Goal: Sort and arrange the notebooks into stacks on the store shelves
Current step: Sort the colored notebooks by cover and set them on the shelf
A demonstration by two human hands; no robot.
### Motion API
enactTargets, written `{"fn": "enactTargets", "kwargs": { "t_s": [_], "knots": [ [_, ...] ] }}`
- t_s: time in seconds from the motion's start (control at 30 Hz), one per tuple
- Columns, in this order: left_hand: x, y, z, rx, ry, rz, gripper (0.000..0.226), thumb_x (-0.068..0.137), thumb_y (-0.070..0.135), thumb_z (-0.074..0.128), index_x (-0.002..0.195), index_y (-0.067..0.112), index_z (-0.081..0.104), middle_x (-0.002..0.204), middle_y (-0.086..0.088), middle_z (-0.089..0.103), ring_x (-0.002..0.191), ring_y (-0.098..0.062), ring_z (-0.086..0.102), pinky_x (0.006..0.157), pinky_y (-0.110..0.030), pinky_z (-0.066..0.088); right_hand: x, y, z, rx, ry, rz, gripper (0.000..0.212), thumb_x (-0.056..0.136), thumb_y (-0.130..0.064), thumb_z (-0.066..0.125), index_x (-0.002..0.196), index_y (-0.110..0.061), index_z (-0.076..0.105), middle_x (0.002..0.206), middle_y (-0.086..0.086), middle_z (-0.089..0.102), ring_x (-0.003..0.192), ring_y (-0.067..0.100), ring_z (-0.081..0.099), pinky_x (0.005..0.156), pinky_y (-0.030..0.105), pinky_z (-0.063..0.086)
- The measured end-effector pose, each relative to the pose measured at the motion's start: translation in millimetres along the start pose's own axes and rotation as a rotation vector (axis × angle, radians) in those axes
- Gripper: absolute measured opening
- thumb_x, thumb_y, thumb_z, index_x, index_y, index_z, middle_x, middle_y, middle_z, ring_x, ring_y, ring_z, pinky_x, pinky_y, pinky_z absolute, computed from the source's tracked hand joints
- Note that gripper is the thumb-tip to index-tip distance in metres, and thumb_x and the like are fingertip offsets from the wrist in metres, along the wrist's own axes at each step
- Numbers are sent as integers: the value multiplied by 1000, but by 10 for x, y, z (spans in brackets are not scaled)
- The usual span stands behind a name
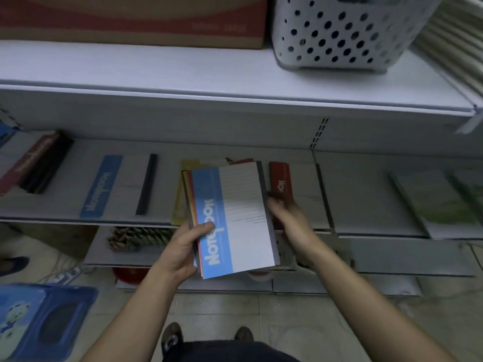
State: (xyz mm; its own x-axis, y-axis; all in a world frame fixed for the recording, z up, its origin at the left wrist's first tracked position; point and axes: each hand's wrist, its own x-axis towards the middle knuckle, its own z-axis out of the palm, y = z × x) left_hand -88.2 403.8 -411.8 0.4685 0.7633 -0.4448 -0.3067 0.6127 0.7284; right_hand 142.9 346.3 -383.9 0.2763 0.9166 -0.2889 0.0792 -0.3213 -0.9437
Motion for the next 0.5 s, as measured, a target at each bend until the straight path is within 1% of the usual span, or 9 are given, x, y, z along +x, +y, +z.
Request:
{"fn": "enactTargets", "kwargs": {
  "t_s": [0.03,0.13,0.17,0.23,0.27,0.33,0.4,0.47,0.5],
  "knots": [
    [-6,22,7,39,-5,7,53,76,11,67,128,4,62,116,-20,74,97,-34,75,84,-50,63,-44,50,136,-9,-21,-34,63,86,-55,63,141,-27,47,128,-9,64,116,10,63,97,32,51],
    [-54,149,-26,255,-19,88,58,81,15,71,136,16,54,123,-12,74,109,-29,73,91,-45,61,-82,117,394,-19,127,-114,37,96,-28,66,128,-29,48,117,-14,66,108,2,65,85,17,53],
    [-78,207,-51,349,-27,133,61,85,15,73,140,20,49,127,-8,72,113,-25,72,93,-42,60,-70,119,439,-26,159,-125,34,97,-23,65,125,-30,48,114,-15,65,105,-2,65,82,14,52],
    [-124,318,-124,516,-19,207,63,92,13,75,145,24,43,131,-2,70,116,-17,70,93,-32,59,-66,79,523,-47,180,-140,31,97,-21,64,121,-31,46,110,-18,63,102,-6,63,80,14,51],
    [-154,363,-159,557,1,230,61,92,14,75,143,24,43,131,-1,70,114,-15,71,91,-31,60,-67,55,577,-45,185,-144,31,97,-20,63,121,-30,45,109,-20,62,102,-6,62,79,13,50],
    [-215,433,-254,524,33,241,59,89,19,79,138,24,46,127,-5,71,110,-20,73,89,-37,62,-75,-3,723,-24,197,-159,33,97,-18,64,121,-25,42,108,-20,59,101,-6,61,77,8,48],
    [-292,508,-396,424,53,236,59,87,20,80,137,23,49,127,-9,72,111,-25,72,92,-42,61,-66,-54,890,-36,199,-182,32,98,-19,63,121,-21,41,107,-18,59,96,-10,61,78,9,47],
    [-372,594,-596,326,46,236,58,87,18,74,140,21,50,129,-10,71,115,-27,70,95,-42,59,-41,-125,1072,-35,183,-192,27,99,-19,61,120,-18,44,105,-16,62,94,-11,61,83,17,49],
    [-415,640,-703,283,40,229,57,87,18,70,140,21,50,129,-11,71,114,-28,70,93,-42,60,-17,-155,1169,-23,174,-191,24,99,-18,60,119,-17,46,107,-14,64,97,-5,63,88,24,51]
  ]
}}
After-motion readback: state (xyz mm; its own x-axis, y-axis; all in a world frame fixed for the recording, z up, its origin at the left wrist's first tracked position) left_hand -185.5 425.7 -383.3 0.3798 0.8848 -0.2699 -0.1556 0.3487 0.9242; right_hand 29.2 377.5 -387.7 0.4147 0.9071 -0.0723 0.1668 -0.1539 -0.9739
